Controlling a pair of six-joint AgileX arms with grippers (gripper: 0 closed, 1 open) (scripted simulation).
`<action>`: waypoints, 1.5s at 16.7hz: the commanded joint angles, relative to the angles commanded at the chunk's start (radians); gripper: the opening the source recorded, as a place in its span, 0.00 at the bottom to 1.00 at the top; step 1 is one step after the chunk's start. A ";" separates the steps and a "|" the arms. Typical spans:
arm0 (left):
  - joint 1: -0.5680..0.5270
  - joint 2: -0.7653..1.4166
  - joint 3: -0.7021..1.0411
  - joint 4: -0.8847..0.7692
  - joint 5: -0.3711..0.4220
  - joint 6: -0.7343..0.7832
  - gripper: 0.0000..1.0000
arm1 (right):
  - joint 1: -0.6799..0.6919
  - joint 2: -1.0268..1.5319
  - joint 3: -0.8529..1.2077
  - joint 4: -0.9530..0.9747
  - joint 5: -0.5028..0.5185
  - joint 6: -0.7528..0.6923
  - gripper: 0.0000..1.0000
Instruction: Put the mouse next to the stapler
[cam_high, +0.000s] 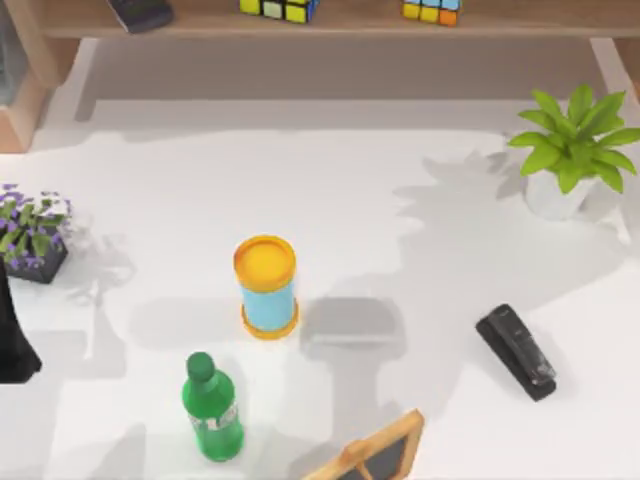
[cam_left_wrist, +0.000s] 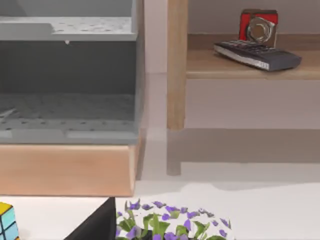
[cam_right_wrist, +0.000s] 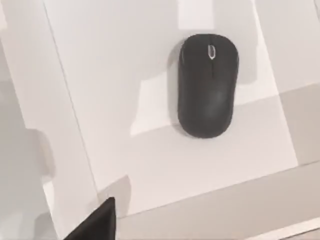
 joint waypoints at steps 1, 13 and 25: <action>0.000 0.000 0.000 0.000 0.000 0.000 1.00 | -0.008 0.093 0.087 -0.042 -0.001 -0.003 1.00; 0.000 0.000 0.000 0.000 0.000 0.000 1.00 | -0.021 0.609 0.585 -0.267 -0.024 0.009 1.00; 0.000 0.000 0.000 0.000 0.000 0.000 1.00 | 0.051 0.371 0.554 -0.464 -0.019 0.079 1.00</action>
